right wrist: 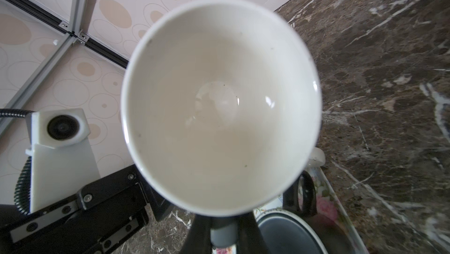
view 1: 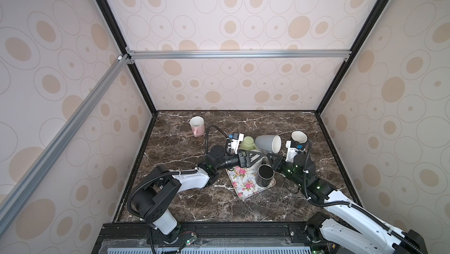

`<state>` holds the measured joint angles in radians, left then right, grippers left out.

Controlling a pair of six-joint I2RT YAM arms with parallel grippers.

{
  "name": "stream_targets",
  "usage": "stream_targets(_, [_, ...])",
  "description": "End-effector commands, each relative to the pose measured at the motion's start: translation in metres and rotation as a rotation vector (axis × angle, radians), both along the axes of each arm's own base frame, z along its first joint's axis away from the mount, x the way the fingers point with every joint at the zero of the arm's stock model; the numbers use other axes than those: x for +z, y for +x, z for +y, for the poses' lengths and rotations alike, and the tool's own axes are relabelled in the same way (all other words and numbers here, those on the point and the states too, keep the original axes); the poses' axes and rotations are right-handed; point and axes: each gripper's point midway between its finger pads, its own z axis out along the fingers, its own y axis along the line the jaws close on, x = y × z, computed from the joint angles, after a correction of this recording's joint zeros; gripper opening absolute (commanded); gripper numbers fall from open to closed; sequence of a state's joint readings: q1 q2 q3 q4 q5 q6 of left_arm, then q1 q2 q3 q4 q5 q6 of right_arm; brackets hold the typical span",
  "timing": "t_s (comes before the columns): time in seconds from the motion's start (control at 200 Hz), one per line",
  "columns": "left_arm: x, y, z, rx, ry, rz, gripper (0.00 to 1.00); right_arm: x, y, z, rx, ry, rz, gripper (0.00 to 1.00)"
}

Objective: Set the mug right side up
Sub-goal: 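Rotate the grey mug opening-up with the left gripper while the right gripper holds its base, then open the left gripper off the grey mug's handle while the right gripper holds it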

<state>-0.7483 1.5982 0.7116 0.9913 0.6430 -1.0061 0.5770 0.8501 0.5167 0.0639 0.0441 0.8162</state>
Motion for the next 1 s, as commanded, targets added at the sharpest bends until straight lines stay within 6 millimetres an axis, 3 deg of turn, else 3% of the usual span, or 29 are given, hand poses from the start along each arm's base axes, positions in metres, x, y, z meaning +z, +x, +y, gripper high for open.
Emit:
stream_targets(0.0, [0.022, 0.001, 0.000, 0.016, 0.000, -0.082, 0.98, 0.043, 0.006, -0.009, -0.048, 0.000, -0.113, 0.00])
stream_targets(0.305, [0.023, 0.012, 0.012, 0.119, 0.125, -0.151, 0.98, 0.047, 0.003, -0.026, -0.100, -0.079, -0.116, 0.00])
stream_targets(0.62, [0.015, 0.023, 0.029, 0.232, 0.236, -0.186, 0.98, 0.038, 0.000, -0.052, -0.183, -0.252, -0.045, 0.00])
stream_targets(0.995, [-0.004, 0.035, 0.050, 0.341, 0.370, -0.216, 0.98, 0.027, 0.003, -0.060, -0.191, -0.401, 0.045, 0.00])
